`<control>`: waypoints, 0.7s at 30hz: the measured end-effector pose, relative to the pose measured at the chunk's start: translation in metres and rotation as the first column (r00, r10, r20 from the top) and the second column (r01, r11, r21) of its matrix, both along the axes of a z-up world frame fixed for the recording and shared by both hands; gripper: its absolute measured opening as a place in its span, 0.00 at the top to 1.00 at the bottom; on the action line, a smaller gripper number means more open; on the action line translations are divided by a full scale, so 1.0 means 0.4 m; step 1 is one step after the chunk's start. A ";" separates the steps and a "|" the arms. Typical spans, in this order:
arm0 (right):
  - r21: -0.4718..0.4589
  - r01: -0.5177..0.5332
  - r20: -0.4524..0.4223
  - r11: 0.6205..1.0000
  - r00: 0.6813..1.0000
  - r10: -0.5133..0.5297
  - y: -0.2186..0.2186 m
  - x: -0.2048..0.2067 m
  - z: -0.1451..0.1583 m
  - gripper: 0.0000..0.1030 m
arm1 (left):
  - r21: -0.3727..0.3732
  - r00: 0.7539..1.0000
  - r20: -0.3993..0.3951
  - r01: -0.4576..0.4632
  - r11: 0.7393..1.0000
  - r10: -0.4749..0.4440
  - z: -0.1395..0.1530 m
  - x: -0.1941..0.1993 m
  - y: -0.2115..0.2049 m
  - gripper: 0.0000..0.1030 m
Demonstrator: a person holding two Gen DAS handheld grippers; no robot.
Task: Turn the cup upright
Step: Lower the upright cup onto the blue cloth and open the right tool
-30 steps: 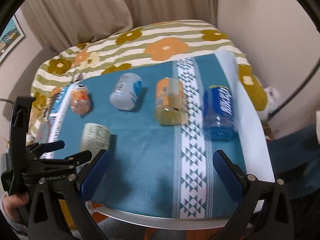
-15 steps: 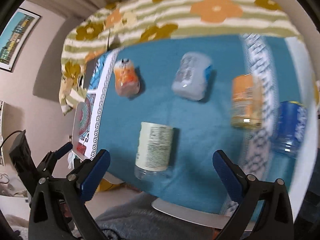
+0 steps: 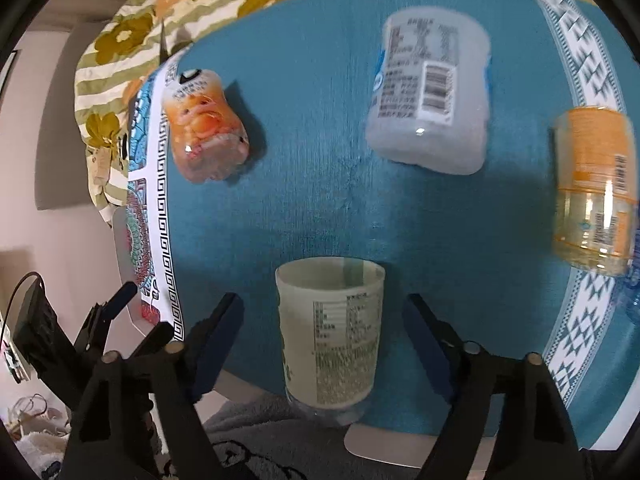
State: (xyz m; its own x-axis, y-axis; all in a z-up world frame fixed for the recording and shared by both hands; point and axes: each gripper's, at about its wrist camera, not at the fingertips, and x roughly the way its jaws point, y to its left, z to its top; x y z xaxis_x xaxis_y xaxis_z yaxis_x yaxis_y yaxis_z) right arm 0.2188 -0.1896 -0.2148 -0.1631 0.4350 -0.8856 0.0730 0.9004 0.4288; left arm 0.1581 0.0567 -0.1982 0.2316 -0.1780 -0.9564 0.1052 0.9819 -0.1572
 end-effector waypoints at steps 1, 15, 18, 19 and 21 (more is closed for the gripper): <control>-0.001 0.001 -0.013 1.000 1.000 -0.001 0.002 0.003 -0.007 0.28 | -0.002 1.000 -0.003 0.003 1.000 -0.003 -0.004 0.007 0.003 0.00; -0.026 0.000 -0.073 1.000 0.997 -0.002 -0.007 0.009 -0.045 0.45 | -0.013 1.000 -0.004 0.018 1.000 -0.018 -0.022 0.055 0.028 0.00; -0.035 -0.001 -0.044 0.999 0.999 -0.001 -0.012 0.004 -0.027 0.47 | -0.012 1.000 0.004 0.021 1.000 -0.021 -0.012 0.058 0.027 0.00; -0.036 0.000 -0.030 0.999 1.000 -0.001 -0.013 0.002 -0.019 0.47 | -0.013 1.000 0.007 0.022 1.000 -0.022 -0.008 0.059 0.028 0.00; -0.033 0.011 0.008 0.999 1.000 -0.010 -0.019 -0.003 0.008 0.48 | -0.012 0.999 0.020 0.028 1.000 -0.027 0.008 0.060 0.024 0.00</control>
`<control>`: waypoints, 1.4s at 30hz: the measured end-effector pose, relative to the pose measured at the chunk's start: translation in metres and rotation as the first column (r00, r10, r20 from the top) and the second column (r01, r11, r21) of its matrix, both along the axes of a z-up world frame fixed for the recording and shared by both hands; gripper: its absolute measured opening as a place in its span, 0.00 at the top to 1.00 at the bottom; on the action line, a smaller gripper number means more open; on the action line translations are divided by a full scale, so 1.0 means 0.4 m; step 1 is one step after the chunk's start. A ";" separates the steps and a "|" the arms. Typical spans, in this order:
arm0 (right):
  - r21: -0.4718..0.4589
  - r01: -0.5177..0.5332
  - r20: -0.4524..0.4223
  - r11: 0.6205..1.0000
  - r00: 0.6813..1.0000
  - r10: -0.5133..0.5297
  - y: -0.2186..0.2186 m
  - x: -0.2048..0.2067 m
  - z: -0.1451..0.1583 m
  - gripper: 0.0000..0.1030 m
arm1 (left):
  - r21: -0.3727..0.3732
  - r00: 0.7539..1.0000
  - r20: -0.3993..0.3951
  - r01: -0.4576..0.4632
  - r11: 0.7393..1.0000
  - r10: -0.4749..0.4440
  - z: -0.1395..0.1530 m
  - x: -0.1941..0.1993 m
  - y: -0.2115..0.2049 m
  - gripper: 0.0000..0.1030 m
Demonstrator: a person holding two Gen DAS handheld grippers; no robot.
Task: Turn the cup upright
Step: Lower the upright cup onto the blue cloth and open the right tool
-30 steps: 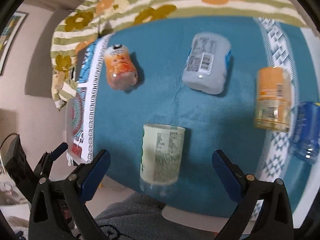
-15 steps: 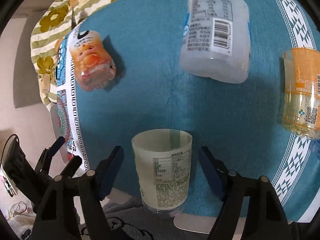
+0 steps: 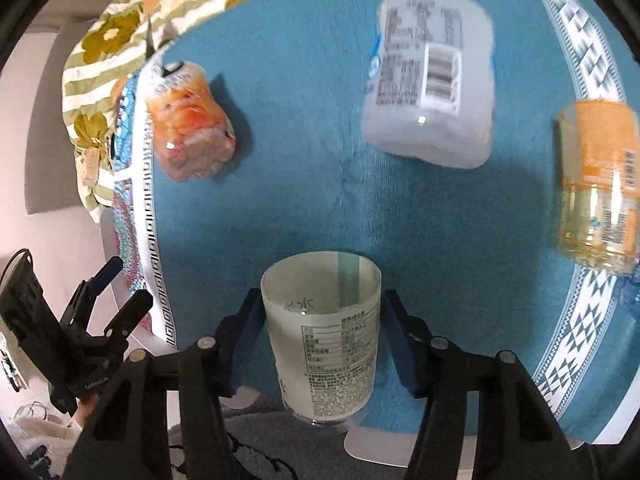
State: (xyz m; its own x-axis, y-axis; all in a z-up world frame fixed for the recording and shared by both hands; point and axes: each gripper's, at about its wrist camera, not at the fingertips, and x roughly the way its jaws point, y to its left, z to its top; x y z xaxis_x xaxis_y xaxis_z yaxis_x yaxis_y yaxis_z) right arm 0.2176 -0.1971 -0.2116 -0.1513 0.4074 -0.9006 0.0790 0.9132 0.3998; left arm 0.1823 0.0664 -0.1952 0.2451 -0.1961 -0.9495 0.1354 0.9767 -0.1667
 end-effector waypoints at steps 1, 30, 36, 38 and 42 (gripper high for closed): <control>0.007 0.009 0.023 1.000 1.000 -0.009 -0.005 -0.002 0.016 0.48 | 0.001 1.000 0.009 0.003 1.000 -0.003 0.009 0.000 -0.002 0.00; -0.177 0.291 0.806 0.940 0.591 -0.032 0.060 -0.288 0.134 0.46 | 0.047 0.991 0.114 0.065 0.997 -0.070 0.080 -0.063 -0.046 0.00; -0.210 0.267 0.793 0.940 0.609 0.004 0.068 -0.303 0.134 0.46 | 0.042 0.991 0.125 0.047 0.998 -0.052 0.089 -0.071 -0.033 0.00; -0.209 0.267 0.792 0.941 0.611 0.002 0.067 -0.302 0.134 0.46 | 0.039 0.991 0.126 0.040 0.998 -0.044 0.089 -0.075 -0.028 0.00; -0.209 0.262 0.790 0.942 0.613 0.005 0.067 -0.300 0.131 0.44 | 0.033 0.991 0.131 0.021 0.999 -0.026 0.091 -0.085 -0.017 0.00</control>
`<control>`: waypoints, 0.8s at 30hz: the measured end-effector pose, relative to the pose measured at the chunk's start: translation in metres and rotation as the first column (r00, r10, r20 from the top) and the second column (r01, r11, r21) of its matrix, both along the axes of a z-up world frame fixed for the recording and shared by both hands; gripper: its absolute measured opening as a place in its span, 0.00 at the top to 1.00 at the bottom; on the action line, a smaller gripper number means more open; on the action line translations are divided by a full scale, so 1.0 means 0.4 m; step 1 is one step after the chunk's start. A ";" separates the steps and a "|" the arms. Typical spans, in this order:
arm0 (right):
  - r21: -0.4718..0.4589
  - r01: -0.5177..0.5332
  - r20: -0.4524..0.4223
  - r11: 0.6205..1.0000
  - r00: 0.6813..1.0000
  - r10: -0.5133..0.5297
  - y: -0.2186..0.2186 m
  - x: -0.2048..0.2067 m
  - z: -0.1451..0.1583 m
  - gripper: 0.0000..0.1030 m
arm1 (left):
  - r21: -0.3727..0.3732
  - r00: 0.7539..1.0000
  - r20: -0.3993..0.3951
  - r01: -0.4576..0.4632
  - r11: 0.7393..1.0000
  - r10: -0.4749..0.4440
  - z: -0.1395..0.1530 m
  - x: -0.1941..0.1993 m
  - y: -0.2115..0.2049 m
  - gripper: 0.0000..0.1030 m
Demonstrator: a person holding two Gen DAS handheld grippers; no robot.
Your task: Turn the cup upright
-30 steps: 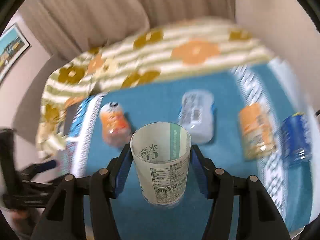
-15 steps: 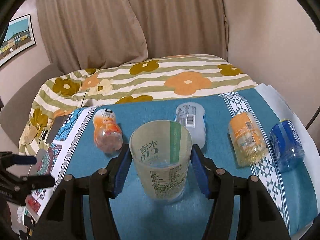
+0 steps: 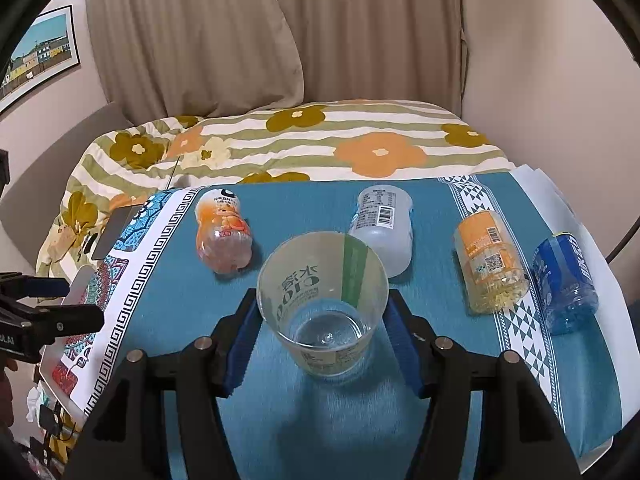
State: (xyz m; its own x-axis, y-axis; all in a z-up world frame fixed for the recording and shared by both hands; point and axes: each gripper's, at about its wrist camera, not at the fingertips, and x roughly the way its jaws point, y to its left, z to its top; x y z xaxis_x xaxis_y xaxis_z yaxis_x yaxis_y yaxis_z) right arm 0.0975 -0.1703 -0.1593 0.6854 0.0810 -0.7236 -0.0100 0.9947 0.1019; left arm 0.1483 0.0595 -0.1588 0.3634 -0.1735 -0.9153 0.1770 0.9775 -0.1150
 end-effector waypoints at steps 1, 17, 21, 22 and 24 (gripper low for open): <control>0.001 0.001 0.000 1.000 1.000 -0.001 -0.001 0.001 0.000 0.44 | -0.002 1.000 0.003 -0.004 1.000 0.004 0.002 -0.004 0.002 0.00; 0.066 0.001 0.012 0.998 1.000 -0.002 -0.057 -0.050 0.104 0.01 | -0.030 0.987 0.148 -0.060 0.998 0.063 0.144 -0.090 -0.042 0.00; 0.057 -0.001 0.000 0.998 1.000 0.001 -0.102 -0.074 0.182 0.01 | -0.042 0.978 0.188 -0.078 0.996 0.085 0.201 -0.116 -0.084 0.00; 0.050 0.002 -0.002 0.999 1.000 -0.002 -0.114 -0.081 0.203 0.01 | -0.039 0.976 0.200 -0.083 0.996 0.090 0.216 -0.124 -0.098 0.00; 0.042 0.005 -0.017 0.999 1.000 -0.005 -0.139 -0.087 0.236 0.01 | -0.031 0.971 0.219 -0.090 0.995 0.095 0.242 -0.142 -0.124 0.00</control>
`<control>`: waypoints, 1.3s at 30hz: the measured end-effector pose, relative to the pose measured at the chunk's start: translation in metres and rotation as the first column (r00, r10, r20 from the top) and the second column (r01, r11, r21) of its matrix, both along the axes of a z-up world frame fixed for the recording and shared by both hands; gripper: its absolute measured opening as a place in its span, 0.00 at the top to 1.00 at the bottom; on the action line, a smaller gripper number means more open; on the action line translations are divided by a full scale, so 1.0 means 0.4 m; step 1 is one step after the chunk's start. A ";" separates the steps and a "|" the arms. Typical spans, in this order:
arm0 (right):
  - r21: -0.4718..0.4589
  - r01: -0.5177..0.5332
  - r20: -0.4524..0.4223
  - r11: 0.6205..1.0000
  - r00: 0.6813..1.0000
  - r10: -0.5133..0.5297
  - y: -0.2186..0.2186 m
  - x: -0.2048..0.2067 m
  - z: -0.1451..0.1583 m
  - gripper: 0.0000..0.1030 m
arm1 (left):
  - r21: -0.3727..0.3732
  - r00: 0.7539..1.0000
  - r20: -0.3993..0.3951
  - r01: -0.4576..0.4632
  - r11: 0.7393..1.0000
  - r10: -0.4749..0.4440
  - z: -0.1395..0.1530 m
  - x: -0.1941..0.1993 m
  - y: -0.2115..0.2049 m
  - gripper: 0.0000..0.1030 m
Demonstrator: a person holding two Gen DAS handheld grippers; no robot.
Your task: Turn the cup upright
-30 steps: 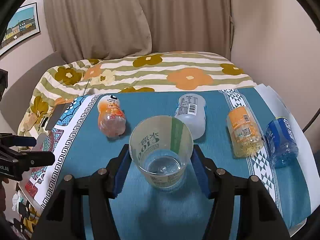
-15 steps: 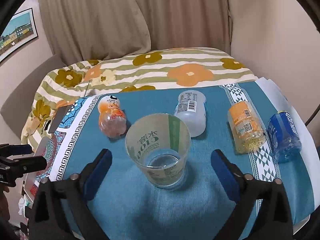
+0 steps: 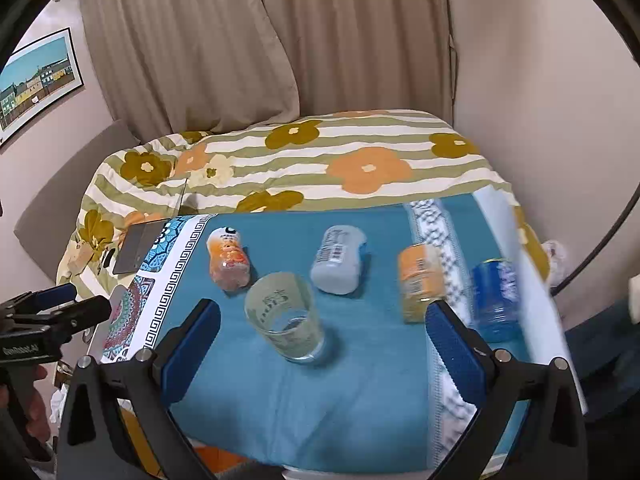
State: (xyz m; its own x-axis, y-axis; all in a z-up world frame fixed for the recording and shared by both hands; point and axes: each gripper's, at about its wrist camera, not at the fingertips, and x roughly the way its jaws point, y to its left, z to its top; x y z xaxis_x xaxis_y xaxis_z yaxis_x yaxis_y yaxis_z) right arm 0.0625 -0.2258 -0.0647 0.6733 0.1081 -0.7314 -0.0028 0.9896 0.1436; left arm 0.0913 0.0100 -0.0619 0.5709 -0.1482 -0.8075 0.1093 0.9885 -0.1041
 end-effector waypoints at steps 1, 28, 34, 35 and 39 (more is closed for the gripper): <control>-0.002 0.002 -0.011 1.000 1.000 -0.002 -0.010 -0.002 0.013 0.01 | 0.002 1.000 0.006 -0.002 1.000 0.002 0.007 -0.006 -0.007 0.00; -0.055 0.017 -0.087 0.998 0.996 -0.021 -0.085 -0.109 0.068 0.01 | 0.061 0.993 0.117 -0.006 0.998 -0.001 0.071 -0.163 -0.108 0.00; -0.059 0.022 -0.087 0.998 0.996 -0.027 -0.083 -0.108 0.072 0.01 | 0.056 0.992 0.127 -0.003 0.998 -0.004 0.077 -0.166 -0.109 0.00; -0.058 0.023 -0.087 0.998 0.996 -0.028 -0.083 -0.109 0.072 0.01 | 0.056 0.992 0.127 -0.002 0.998 -0.005 0.078 -0.167 -0.108 0.00; -0.058 0.024 -0.088 0.998 0.996 -0.029 -0.082 -0.108 0.072 0.01 | 0.057 0.992 0.129 -0.002 0.998 -0.005 0.079 -0.167 -0.108 0.00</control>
State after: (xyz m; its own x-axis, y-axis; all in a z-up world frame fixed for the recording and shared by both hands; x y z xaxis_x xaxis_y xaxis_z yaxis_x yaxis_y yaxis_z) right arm 0.0195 -0.2585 -0.0361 0.6078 0.0480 -0.7927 0.0334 0.9957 0.0859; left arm 0.0243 -0.0334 -0.0303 0.6707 -0.1051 -0.7342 0.1199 0.9923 -0.0326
